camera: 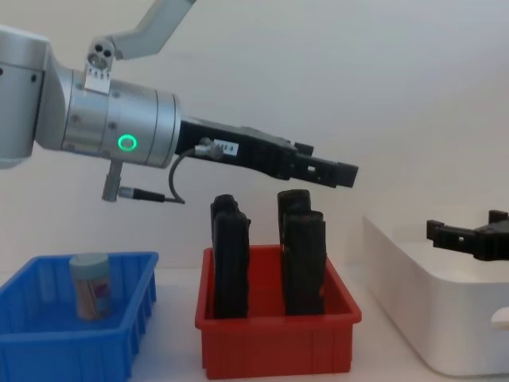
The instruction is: Pick the cotton swabs from the blue box and place them into the white box.
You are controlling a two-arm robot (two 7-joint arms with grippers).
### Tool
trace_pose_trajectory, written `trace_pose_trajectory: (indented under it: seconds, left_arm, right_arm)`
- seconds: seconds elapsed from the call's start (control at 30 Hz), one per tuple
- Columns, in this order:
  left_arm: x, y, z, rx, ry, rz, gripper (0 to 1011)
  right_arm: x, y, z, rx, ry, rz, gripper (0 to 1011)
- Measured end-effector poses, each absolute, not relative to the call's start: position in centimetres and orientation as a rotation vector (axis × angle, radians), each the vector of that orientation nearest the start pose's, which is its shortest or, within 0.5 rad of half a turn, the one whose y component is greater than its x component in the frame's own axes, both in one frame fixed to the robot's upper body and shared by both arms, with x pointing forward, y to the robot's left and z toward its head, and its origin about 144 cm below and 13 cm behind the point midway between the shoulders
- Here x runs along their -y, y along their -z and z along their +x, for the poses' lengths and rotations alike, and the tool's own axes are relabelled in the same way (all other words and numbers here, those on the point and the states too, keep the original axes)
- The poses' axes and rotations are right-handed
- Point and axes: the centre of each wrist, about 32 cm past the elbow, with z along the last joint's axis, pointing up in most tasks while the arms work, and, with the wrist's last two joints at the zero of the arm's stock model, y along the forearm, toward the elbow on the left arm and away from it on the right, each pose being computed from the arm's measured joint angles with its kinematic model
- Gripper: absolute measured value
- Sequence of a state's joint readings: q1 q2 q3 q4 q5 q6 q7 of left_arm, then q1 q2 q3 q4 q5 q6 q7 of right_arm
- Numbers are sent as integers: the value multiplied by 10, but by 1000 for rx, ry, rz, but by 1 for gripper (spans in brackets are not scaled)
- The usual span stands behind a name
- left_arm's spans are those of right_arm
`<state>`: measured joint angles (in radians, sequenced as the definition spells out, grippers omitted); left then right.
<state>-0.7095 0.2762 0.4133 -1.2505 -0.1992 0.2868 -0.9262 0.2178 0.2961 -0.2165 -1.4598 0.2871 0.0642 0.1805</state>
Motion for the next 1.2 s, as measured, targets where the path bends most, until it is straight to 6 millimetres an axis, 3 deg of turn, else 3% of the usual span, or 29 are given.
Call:
trace_pose_trajectory:
  seconds: [0.77, 1.2]
  left_arm:
    - [-212, -1265, 580, 179, -667, 220, 1004]
    - [-209, -1246, 559, 214, -788, 187, 1004]
  right_arm:
    - [239, -1187, 450, 72, 1228, 18, 1001]
    - [237, -1189, 443, 75, 1229, 26, 1001]
